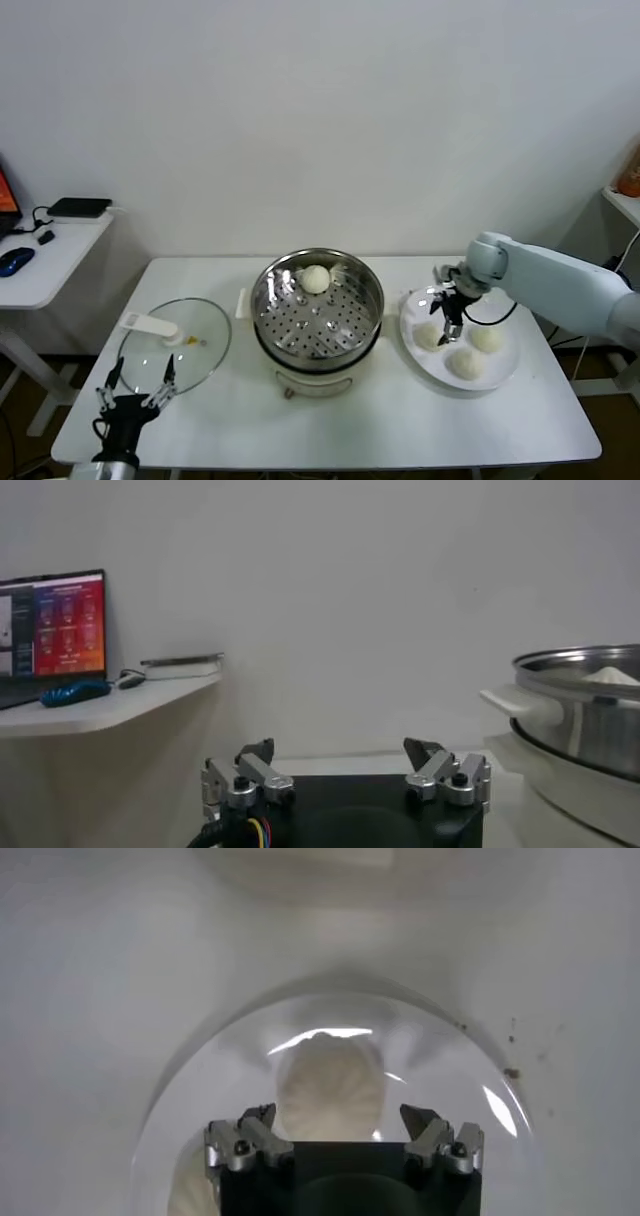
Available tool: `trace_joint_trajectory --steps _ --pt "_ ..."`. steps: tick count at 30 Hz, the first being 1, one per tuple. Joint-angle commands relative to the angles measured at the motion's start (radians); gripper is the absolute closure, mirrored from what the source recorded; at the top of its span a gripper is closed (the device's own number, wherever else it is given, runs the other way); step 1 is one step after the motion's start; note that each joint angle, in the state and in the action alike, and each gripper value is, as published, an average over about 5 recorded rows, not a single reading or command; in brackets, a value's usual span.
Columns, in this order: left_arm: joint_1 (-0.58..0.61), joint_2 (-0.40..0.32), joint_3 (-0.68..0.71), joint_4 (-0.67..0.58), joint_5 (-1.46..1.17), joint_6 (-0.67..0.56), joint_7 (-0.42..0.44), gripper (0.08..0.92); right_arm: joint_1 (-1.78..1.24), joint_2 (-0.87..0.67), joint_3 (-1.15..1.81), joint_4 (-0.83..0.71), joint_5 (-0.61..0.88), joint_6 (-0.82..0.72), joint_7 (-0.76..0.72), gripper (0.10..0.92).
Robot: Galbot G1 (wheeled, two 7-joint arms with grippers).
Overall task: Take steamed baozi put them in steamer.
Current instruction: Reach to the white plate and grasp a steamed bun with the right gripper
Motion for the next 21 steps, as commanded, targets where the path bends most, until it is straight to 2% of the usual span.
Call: trace_joint_trajectory --steps 1,21 --pt "-0.001 0.001 0.001 0.003 -0.001 0.0 0.0 0.177 -0.035 0.013 0.021 -0.022 -0.014 -0.003 0.003 0.203" --pt "-0.002 0.0 -0.001 0.01 -0.002 -0.002 -0.002 0.177 -0.051 0.058 0.042 -0.068 -0.03 0.0 -0.021 0.203"
